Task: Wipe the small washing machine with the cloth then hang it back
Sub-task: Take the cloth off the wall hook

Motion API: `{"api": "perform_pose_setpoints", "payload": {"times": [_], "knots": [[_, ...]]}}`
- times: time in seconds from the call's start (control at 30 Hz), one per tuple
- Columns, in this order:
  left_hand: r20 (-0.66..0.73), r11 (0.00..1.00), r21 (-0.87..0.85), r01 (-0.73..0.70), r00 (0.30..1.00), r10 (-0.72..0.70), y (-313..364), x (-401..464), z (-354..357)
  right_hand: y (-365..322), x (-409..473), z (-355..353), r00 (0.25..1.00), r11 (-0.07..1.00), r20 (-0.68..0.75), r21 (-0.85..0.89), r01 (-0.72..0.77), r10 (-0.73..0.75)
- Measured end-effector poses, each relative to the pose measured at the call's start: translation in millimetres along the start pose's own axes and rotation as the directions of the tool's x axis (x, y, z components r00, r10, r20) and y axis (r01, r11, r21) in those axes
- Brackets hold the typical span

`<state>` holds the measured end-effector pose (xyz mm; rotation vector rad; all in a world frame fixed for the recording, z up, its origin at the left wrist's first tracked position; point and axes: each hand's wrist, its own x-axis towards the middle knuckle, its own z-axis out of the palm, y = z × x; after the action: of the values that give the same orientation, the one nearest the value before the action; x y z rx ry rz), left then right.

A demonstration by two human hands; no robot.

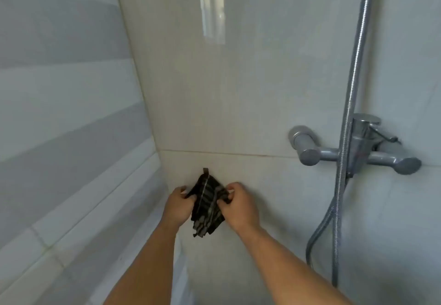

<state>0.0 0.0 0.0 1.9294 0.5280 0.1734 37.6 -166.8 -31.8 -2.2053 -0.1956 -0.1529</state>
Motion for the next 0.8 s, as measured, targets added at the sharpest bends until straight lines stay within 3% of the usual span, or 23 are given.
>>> {"api": "perform_pose_setpoints", "payload": {"times": [0.13,0.27,0.37,0.53,0.6,0.7,0.8], "knots": [[-0.085,0.995,-0.057,-0.077,0.994,0.072,-8,-1,7,-3,-6,18,0.994,0.999,-0.1,0.008,0.035,-0.034],[-0.179,0.974,-0.052,-0.22,0.962,0.208,10,-28,-3,-12,-15,1,0.95,0.977,-0.299,0.155,0.145,-0.094],[-0.205,0.95,-0.05,-0.308,0.934,0.292,22,-50,-19,-15,-27,-24,0.931,0.929,-0.336,0.279,0.243,-0.143],[-0.103,0.958,-0.011,-0.286,0.953,0.284,-31,-83,-9,48,-84,-35,0.969,0.863,-0.231,0.468,0.19,-0.088],[-0.021,0.967,-0.05,-0.249,0.968,0.248,-64,-113,12,94,-120,-36,0.981,0.817,-0.192,0.57,0.083,0.035],[0.113,0.975,-0.139,-0.174,0.975,0.19,-109,-173,47,153,-189,-48,0.974,0.619,0.019,0.769,-0.159,0.228],[0.205,0.978,-0.184,-0.093,0.97,0.131,-146,-236,83,201,-263,-66,0.928,0.515,0.206,0.785,-0.346,0.309]]}}
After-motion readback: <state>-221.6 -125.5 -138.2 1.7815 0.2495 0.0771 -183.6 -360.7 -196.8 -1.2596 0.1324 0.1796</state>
